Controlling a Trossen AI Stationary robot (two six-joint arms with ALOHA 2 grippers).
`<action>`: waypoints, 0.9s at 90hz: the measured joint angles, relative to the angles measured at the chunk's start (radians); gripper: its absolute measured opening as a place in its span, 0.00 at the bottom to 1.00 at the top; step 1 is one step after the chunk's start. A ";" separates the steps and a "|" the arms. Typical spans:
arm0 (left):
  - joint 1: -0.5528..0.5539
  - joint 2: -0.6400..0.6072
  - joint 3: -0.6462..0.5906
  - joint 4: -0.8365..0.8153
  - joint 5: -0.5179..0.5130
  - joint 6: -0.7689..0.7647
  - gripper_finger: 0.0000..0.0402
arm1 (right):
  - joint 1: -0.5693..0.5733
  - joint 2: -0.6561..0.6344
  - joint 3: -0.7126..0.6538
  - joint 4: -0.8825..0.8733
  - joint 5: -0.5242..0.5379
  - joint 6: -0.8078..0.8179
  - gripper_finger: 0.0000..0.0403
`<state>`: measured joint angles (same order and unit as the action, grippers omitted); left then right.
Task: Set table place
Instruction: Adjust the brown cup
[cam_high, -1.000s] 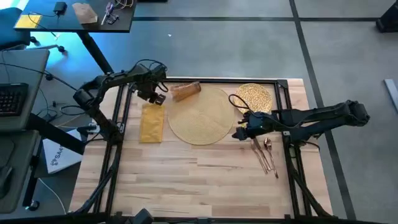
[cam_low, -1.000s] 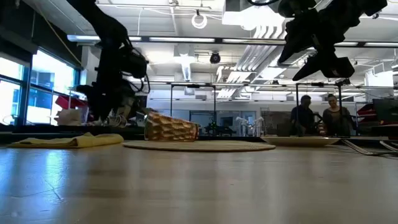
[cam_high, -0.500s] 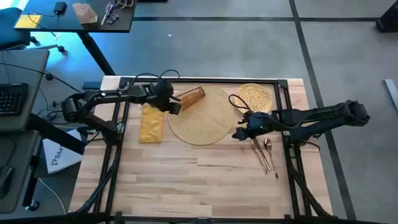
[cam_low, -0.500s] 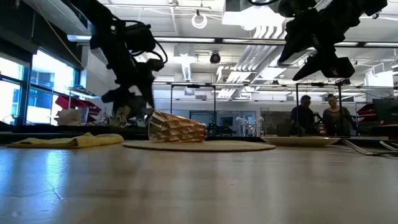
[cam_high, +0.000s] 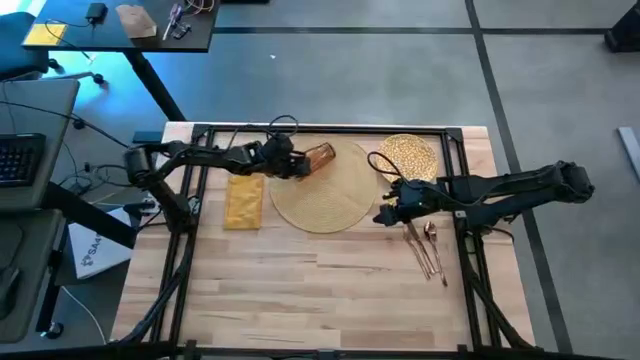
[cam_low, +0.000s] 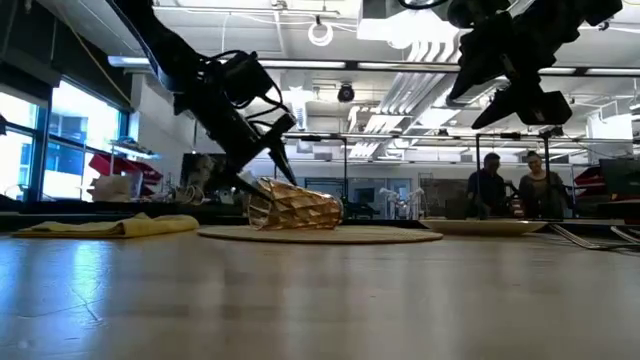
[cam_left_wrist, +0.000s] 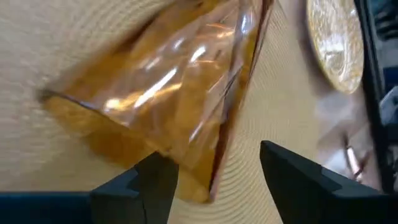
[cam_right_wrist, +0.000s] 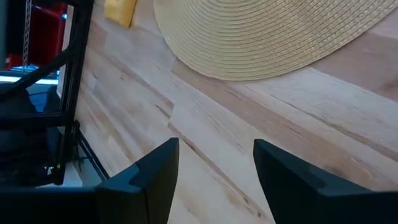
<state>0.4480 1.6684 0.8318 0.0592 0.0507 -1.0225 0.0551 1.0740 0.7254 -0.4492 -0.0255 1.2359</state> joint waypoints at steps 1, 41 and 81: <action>0.000 0.004 0.000 0.003 -0.001 -0.007 0.48 | 0.000 0.000 0.000 0.000 -0.003 0.001 0.48; 0.045 -0.148 0.295 -0.527 -0.042 0.292 0.01 | 0.037 0.000 0.000 0.005 0.005 0.013 0.48; 0.294 0.174 1.177 -1.609 -0.158 0.878 0.00 | 0.045 0.000 0.000 0.006 0.124 -0.010 0.48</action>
<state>0.7415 1.8426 2.0085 -1.5494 -0.1071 -0.1449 0.1001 1.0737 0.7254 -0.4428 0.0986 1.2259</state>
